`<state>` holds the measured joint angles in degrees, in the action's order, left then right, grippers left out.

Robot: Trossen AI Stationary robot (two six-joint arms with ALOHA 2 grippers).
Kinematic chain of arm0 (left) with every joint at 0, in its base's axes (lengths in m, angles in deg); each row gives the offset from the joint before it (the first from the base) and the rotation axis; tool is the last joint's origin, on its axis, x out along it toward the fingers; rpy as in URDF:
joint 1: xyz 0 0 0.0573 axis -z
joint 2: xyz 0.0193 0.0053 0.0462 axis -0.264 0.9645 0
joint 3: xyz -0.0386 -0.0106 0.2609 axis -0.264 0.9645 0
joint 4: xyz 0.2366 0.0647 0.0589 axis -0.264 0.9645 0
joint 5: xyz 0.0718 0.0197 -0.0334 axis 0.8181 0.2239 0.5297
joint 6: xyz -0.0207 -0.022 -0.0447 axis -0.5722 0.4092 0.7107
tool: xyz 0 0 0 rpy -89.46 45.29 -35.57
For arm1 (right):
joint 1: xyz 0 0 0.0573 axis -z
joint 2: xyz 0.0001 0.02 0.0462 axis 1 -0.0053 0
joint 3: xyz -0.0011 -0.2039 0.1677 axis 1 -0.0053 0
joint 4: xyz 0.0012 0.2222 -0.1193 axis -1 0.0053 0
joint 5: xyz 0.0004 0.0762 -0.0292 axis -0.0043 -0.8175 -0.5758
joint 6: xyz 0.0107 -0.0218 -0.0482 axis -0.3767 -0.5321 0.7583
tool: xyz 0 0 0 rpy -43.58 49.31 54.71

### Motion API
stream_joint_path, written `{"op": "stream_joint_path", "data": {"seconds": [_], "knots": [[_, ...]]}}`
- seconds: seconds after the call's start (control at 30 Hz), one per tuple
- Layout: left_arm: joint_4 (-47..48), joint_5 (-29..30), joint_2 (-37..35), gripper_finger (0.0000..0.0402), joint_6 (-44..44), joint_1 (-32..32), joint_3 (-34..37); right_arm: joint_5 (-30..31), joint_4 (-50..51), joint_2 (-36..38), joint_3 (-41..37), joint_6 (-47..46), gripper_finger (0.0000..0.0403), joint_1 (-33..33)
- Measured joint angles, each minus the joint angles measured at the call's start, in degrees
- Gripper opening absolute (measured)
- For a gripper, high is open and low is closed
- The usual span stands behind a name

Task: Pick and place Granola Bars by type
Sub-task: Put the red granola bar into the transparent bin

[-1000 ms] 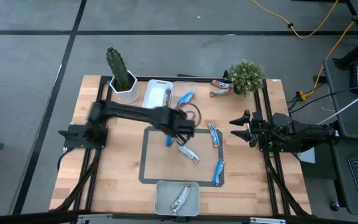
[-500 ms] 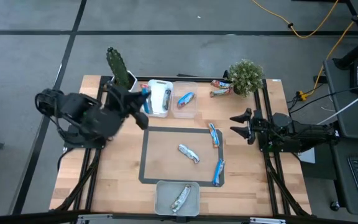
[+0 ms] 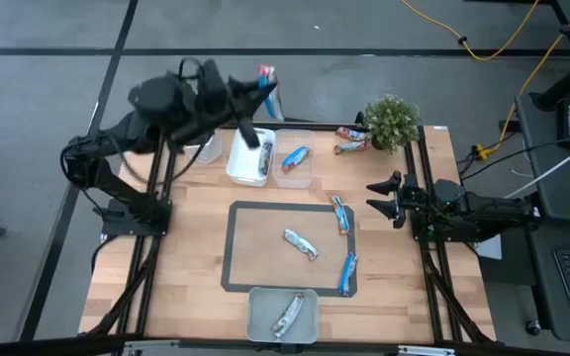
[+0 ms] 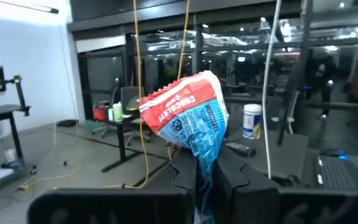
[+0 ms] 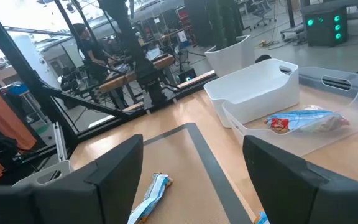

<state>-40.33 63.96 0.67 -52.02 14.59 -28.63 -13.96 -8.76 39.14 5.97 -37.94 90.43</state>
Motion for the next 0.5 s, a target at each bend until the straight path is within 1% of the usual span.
{"op": "stream_joint_path", "data": {"seconds": [0.13, 0.23, 0.37, 0.5], "knots": [[5.4, -4.5, 1.3, 0.0009, 6.0, -5.6, 0.0, 0.1, 0.0, 0.0, 0.0, -2.7, 0.0277, 0.0], [11.4, -8.6, 4.2, 0.0008, 11.2, -9.8, 0.0, 0.1, 0.1, 0.0, 0.0, -3.0, 0.0277, 0.0], [18.7, -12.9, 11.3, 0.0008, 16.1, -14.9, 0.0, 0.1, 0.1, 0.0, 0.0, -2.9, 0.0277, 0.0], [26.0, -14.0, 20.1, 0.0008, 19.3, -17.7, 0.0, 0.1, 0.1, 0.0, 0.0, -3.0, 0.0277, 0.0]]}}
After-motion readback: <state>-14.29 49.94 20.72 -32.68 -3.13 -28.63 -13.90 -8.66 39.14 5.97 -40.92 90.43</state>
